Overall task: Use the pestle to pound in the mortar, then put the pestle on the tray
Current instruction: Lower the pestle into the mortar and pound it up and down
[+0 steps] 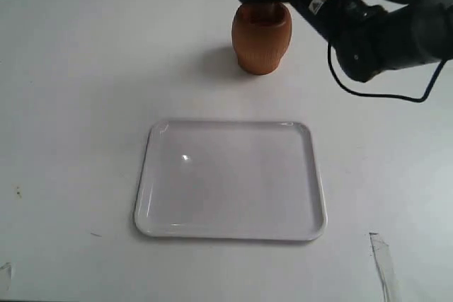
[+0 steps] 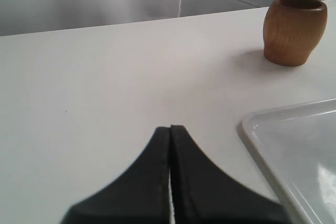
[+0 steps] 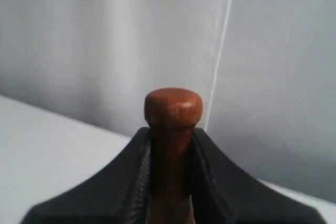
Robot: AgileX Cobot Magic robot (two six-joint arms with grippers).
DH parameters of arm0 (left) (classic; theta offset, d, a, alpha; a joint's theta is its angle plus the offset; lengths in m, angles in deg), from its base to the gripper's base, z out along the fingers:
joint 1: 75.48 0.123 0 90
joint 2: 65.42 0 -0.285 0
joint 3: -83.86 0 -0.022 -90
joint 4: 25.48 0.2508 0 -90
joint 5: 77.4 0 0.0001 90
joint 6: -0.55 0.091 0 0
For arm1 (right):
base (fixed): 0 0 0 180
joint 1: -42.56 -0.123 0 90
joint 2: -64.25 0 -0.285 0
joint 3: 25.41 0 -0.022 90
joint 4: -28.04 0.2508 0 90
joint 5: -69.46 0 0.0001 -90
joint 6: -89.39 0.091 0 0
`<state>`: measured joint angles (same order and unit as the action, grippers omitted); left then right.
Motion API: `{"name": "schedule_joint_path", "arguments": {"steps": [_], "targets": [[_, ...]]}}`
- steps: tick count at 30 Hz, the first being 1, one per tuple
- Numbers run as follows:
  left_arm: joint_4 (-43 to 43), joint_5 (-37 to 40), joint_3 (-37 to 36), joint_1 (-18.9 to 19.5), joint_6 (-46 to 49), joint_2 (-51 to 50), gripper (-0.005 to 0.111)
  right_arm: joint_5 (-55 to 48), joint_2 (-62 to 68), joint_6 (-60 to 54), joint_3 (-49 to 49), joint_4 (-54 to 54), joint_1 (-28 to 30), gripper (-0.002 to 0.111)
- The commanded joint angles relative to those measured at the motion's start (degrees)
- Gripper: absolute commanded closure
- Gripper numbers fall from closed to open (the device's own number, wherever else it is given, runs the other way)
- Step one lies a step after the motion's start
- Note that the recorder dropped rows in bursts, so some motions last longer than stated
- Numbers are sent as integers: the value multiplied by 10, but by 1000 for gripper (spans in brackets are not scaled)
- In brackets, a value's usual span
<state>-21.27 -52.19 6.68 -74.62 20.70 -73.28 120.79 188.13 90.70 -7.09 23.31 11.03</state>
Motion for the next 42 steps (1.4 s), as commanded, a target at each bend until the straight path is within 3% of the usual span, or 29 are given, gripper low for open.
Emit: {"name": "schedule_joint_path", "arguments": {"steps": [1,15,31,42], "targets": [[-4,-2,0,-4,-5,1,107,-12,44,-4,1,-6,2,108],[-4,-2,0,-4,-5,1,107,46,-119,-26,1,-18,2,108],[-4,-2,0,-4,-5,1,107,15,56,-22,1,-9,2,108],[-4,-2,0,-4,-5,1,107,60,-88,-25,1,-56,2,108]]}}
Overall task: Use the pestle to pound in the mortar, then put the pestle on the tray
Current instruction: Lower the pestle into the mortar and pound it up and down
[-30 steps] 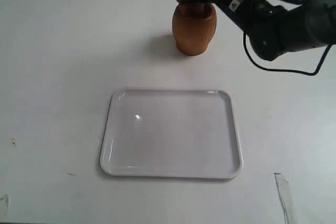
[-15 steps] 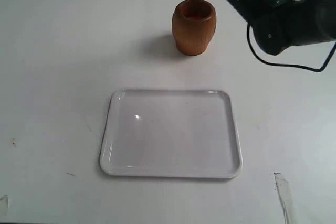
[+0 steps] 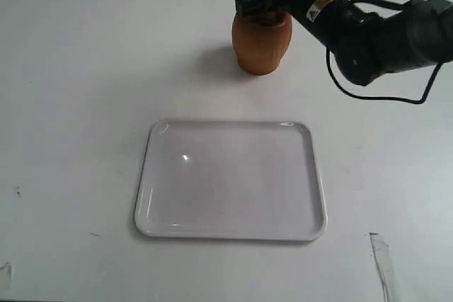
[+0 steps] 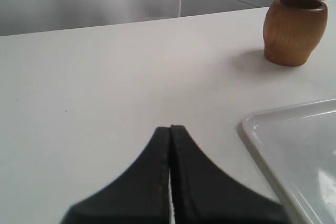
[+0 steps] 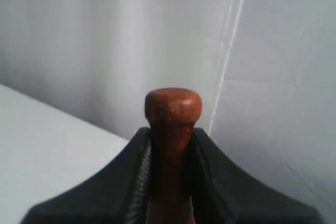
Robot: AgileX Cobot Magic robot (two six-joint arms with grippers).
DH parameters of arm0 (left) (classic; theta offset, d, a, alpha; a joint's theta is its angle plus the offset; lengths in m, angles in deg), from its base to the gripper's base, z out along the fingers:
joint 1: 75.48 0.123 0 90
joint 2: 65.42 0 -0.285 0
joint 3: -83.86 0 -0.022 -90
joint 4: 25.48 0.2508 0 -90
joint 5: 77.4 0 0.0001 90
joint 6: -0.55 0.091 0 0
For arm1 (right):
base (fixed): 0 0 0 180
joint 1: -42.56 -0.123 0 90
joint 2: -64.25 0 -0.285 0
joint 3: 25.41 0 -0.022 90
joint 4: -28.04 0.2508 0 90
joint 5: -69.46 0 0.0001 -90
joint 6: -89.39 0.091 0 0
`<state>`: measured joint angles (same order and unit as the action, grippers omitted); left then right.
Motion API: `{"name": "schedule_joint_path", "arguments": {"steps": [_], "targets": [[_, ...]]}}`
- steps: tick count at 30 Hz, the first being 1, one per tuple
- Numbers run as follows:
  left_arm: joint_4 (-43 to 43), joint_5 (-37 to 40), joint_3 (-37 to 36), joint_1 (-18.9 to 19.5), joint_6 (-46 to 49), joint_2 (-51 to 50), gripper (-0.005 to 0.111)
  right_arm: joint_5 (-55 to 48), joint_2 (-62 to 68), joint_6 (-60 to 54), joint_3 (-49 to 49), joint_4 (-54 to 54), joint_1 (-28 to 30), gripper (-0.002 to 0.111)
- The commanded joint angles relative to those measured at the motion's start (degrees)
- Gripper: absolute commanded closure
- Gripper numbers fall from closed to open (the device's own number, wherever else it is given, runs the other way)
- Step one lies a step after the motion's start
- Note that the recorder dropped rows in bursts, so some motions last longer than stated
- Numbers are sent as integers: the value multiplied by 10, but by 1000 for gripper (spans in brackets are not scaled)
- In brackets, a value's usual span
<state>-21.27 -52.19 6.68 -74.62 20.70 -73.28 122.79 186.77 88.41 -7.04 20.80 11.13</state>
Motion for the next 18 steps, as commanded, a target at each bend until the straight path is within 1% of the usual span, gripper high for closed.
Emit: {"name": "schedule_joint_path", "arguments": {"steps": [1,5,9,14,18], "targets": [[-4,-2,0,-4,-5,1,107,42,-94,-5,0,-33,1,108],[-4,-2,0,-4,-5,1,107,41,-131,-12,0,-33,1,108],[-4,-2,0,-4,-5,1,107,11,-115,-18,0,-33,1,108],[-4,-2,0,-4,-5,1,107,8,-36,-14,0,-22,1,108],[-4,-2,0,-4,-5,1,107,8,42,-12,0,23,1,108]]}}
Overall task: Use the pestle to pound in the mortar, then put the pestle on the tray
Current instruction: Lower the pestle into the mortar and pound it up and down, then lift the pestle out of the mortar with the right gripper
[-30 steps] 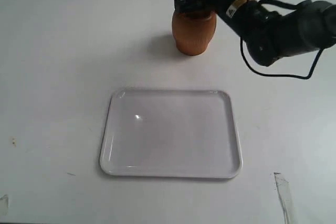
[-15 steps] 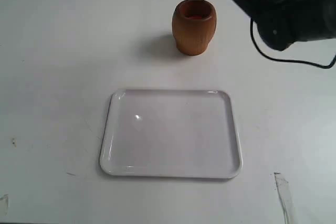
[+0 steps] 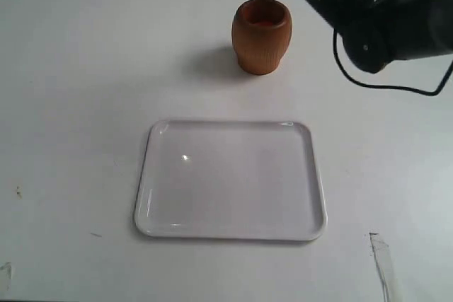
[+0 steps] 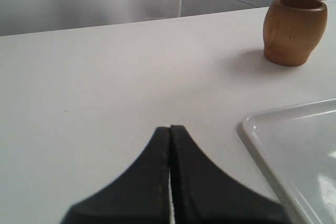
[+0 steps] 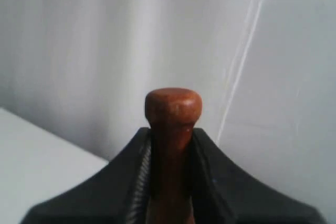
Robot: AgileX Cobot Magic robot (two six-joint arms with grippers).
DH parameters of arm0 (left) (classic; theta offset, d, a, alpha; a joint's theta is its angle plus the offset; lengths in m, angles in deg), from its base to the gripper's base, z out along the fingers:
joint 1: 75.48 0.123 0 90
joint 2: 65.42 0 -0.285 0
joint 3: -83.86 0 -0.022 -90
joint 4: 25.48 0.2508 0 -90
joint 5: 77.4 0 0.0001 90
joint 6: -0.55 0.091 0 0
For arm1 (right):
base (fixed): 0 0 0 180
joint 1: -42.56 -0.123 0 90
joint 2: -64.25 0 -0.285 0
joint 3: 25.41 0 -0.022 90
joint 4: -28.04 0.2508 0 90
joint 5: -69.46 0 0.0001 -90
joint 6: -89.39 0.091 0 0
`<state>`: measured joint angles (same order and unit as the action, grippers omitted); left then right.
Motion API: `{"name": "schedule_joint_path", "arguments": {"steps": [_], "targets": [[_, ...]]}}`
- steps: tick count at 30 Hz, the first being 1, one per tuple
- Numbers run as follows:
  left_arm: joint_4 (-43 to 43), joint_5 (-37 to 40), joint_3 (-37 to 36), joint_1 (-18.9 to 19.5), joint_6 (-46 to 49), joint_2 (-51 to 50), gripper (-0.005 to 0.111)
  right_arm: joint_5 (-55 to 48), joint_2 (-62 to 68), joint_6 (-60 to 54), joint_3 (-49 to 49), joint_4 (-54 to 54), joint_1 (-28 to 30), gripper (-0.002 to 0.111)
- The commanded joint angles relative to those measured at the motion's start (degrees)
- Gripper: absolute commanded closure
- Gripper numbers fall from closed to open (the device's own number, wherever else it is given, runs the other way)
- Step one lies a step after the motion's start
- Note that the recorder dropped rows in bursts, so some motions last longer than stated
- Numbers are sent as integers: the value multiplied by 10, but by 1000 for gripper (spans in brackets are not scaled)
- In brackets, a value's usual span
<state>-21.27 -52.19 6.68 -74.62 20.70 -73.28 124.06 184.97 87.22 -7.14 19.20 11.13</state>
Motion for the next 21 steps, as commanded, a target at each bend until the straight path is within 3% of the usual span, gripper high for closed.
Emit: {"name": "schedule_joint_path", "arguments": {"steps": [1,7,14,17,21], "targets": [[-4,-2,0,-4,-5,1,107,-6,75,0,1,40,1,108],[-4,-2,0,-4,-5,1,107,-17,85,-5,1,39,1,108],[-4,-2,0,-4,-5,1,107,-2,-45,-6,1,4,1,108],[-4,-2,0,-4,-5,1,107,-63,-119,10,1,-81,0,108],[-4,-2,0,-4,-5,1,107,-204,-198,130,1,-258,-11,108]]}}
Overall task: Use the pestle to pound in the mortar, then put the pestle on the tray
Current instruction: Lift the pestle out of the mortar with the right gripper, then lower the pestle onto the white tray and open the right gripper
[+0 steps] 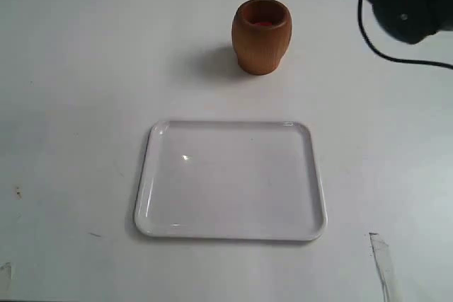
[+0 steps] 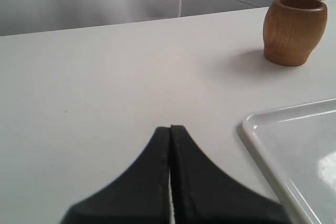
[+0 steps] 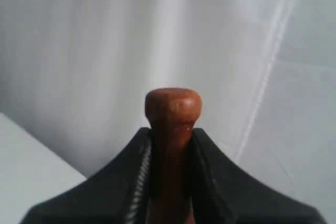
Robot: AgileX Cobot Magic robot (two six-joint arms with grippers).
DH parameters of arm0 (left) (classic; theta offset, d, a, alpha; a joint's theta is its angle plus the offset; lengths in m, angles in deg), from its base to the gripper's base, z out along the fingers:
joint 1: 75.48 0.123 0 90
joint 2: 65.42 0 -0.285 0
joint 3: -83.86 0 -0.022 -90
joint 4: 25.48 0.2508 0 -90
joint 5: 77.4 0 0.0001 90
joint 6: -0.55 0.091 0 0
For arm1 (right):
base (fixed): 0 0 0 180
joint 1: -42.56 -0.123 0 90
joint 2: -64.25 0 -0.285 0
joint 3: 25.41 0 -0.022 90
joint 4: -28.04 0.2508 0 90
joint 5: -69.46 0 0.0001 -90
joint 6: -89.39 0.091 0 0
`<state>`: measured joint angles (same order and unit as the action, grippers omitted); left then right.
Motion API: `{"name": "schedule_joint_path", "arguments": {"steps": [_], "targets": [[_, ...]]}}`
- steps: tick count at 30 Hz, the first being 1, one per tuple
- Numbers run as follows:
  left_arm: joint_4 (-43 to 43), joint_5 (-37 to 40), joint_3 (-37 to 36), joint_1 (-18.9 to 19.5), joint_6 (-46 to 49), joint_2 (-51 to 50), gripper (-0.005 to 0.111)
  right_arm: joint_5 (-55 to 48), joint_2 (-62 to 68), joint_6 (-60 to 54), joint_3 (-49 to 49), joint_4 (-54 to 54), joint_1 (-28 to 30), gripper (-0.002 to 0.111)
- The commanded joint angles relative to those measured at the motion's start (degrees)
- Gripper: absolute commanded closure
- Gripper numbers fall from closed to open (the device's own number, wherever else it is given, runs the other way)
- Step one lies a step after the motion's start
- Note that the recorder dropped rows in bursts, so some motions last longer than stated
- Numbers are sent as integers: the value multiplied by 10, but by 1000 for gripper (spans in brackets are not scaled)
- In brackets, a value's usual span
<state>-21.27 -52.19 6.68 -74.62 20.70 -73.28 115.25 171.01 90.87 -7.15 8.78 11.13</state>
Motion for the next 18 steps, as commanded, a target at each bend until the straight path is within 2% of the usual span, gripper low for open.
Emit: {"name": "schedule_joint_path", "arguments": {"steps": [1,5,9,13,18], "targets": [[-4,-2,0,-4,-5,1,107,-152,-69,132,2,-193,-16,108],[-4,-2,0,-4,-5,1,107,-266,-76,284,2,-339,-37,108],[-4,-2,0,-4,-5,1,107,-321,-49,432,2,-467,-67,108],[-4,-2,0,-4,-5,1,107,-316,-5,575,2,-584,-97,108],[-4,-2,0,-4,-5,1,107,-245,58,775,2,-756,-127,108]]}}
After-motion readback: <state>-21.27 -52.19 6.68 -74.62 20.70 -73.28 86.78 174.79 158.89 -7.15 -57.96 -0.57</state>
